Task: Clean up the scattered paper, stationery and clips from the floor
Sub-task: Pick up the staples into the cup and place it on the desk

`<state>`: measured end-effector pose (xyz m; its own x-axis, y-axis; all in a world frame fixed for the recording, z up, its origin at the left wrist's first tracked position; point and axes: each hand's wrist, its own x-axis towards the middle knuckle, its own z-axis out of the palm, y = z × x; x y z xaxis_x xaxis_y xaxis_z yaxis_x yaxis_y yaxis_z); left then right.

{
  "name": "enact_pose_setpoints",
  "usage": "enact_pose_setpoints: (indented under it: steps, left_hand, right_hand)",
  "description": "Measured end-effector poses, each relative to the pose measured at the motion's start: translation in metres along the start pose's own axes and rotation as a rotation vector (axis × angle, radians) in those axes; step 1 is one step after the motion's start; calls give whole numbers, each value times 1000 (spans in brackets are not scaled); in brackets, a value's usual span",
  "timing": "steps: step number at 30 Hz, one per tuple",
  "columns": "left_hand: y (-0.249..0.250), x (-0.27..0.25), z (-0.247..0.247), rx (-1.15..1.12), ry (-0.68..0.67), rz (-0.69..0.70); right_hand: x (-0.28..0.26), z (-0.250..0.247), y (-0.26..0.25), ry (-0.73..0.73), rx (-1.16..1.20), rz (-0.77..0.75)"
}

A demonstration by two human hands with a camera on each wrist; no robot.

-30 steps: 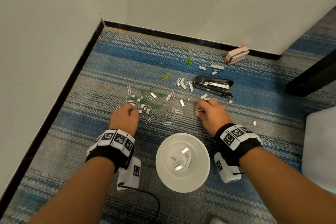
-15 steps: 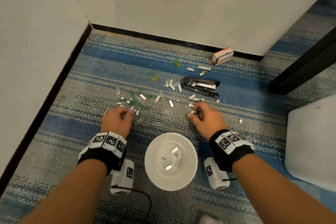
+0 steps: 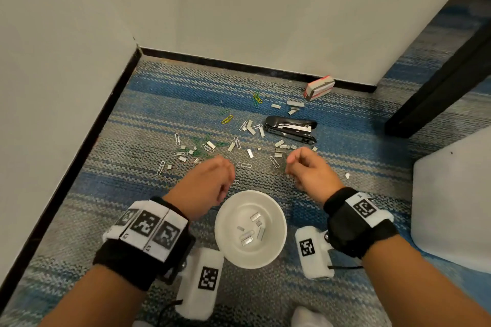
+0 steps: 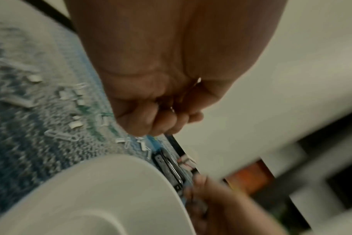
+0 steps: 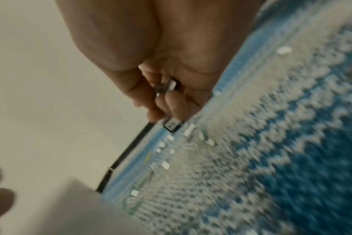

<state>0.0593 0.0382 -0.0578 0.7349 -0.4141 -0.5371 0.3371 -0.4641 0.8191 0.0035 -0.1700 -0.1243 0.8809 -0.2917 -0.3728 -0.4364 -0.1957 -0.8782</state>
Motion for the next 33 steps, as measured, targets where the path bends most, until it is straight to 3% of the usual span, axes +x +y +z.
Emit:
enact_pose_setpoints:
  steps: [5, 8, 13, 16, 20, 22, 27, 33]
  left_hand:
    - [-12, -20, 18, 421, -229, 131]
    - [-22, -30, 22, 396, -253, 146]
    - [-31, -38, 21, 252, -181, 158]
    - [-23, -37, 20, 212, -74, 157]
    - [-19, -18, 0, 279, 132, 223]
    - [-23, -4, -14, 402, 238, 201]
    - [-48, 34, -45, 666, 358, 49]
    - [-66, 70, -42, 761, 342, 22]
  right_hand:
    - [-45, -4, -53, -334, -349, -229]
    - [-63, 9, -63, -437, -535, -287]
    - [-72, 16, -67, -469, -392, -283]
    - [-62, 13, -62, -391, -311, -205]
    - [-25, 2, -35, -20, -393, -120]
    - [-8, 0, -19, 60, -509, -41]
    - [19, 7, 6, 43, -734, -22]
    - [33, 8, 8, -25, -795, -66]
